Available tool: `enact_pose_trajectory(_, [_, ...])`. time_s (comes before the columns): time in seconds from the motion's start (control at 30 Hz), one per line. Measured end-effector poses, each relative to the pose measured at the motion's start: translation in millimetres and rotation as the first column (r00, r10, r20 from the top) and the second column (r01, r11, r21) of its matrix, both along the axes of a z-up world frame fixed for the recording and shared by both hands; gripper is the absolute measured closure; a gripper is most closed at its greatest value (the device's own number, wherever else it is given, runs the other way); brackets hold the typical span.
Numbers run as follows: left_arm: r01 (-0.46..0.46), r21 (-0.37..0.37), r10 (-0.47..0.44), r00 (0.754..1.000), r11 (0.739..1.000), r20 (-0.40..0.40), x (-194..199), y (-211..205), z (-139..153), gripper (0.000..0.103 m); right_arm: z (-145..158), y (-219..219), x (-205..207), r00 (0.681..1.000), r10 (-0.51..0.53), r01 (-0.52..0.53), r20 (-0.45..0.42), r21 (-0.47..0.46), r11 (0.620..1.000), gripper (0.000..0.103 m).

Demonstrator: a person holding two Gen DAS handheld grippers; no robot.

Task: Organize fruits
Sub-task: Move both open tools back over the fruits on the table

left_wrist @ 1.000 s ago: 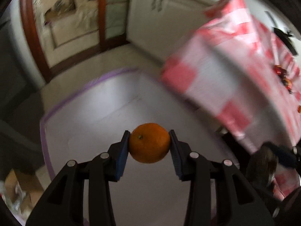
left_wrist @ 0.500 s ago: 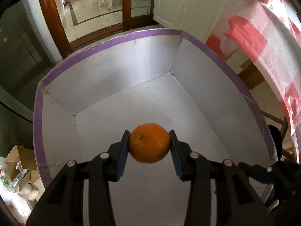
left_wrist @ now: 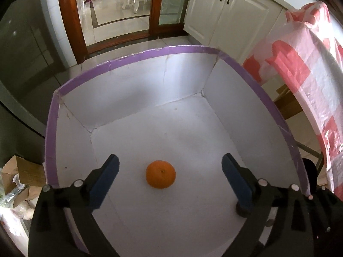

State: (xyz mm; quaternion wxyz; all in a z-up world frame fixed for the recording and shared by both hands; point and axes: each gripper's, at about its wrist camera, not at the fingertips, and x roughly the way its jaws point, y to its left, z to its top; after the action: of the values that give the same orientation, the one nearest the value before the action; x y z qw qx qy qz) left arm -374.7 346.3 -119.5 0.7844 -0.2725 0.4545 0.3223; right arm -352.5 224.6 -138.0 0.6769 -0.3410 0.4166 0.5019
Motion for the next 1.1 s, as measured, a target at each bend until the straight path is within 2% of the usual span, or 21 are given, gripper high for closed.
enact_pose_trajectory(0.13, [0.002, 0.012, -0.002, 1.000, 1.000, -0.002, 2, -2, 1, 0.006, 14, -11, -1, 1.000, -0.017, 0.017, 0.003, 0.034, 0.999, 0.034])
enact_pose_trajectory(0.23, [0.001, 0.059, -0.002, 1.000, 0.998, 0.004, 2, -6, 12, 0.006, 31, -20, -3, 1.000, -0.020, 0.019, 0.012, 0.082, 0.996, 0.033])
enact_pose_trajectory(0.3, [-0.005, 0.122, 0.002, 1.000, 0.993, 0.019, 1, -7, 26, 0.006, 47, -28, -3, 1.000, -0.025, 0.023, 0.015, 0.127, 0.992, 0.033])
enact_pose_trajectory(0.4, [-0.031, 0.262, 0.013, 0.998, 0.964, 0.068, 1, -12, 62, 0.006, 79, -47, -2, 0.999, -0.055, 0.052, 0.003, 0.235, 0.971, 0.031])
enact_pose_trajectory(0.47, [-0.046, 0.359, 0.005, 0.994, 0.932, 0.113, 5, -19, 92, 0.001, 111, -68, 4, 0.995, -0.096, 0.098, -0.021, 0.347, 0.933, 0.026])
enact_pose_trajectory(0.53, [-0.052, 0.443, -0.022, 0.987, 0.895, 0.160, 11, -29, 121, 0.002, 139, -87, 11, 0.989, -0.145, 0.144, -0.033, 0.442, 0.886, 0.021])
enact_pose_trajectory(0.6, [-0.030, 0.526, -0.088, 0.976, 0.850, 0.198, 24, -48, 152, 0.002, 166, -108, 19, 0.980, -0.197, 0.189, -0.041, 0.521, 0.832, 0.017])
enact_pose_trajectory(0.7, [0.016, 0.583, -0.187, 0.954, 0.812, 0.234, 44, -75, 182, 0.002, 198, -150, 32, 0.950, -0.309, 0.266, -0.041, 0.622, 0.737, 0.016])
enact_pose_trajectory(0.8, [0.086, 0.618, -0.314, 0.910, 0.781, 0.270, 73, -114, 210, 0.001, 221, -193, 50, 0.894, -0.445, 0.354, -0.045, 0.679, 0.643, 0.016])
enact_pose_trajectory(0.87, [0.159, 0.617, -0.399, 0.875, 0.770, 0.273, 99, -143, 221, 0.001, 227, -228, 60, 0.832, -0.552, 0.427, -0.051, 0.694, 0.579, 0.016])
enact_pose_trajectory(0.9, [0.214, 0.606, -0.458, 0.843, 0.766, 0.282, 117, -160, 226, 0.001, 225, -241, 71, 0.801, -0.597, 0.460, -0.055, 0.695, 0.553, 0.016])
enact_pose_trajectory(1.0, [0.357, 0.553, -0.568, 0.778, 0.753, 0.270, 166, -201, 224, 0.001, 218, -287, 109, 0.678, -0.730, 0.577, -0.086, 0.677, 0.456, 0.016])
enact_pose_trajectory(1.07, [0.479, 0.490, -0.646, 0.718, 0.728, 0.258, 207, -234, 216, 0.002, 210, -318, 140, 0.562, -0.813, 0.679, -0.151, 0.646, 0.350, 0.016])
enact_pose_trajectory(1.1, [0.530, 0.469, -0.681, 0.688, 0.707, 0.250, 225, -251, 211, 0.002, 204, -342, 156, 0.489, -0.850, 0.737, -0.195, 0.614, 0.283, 0.016])
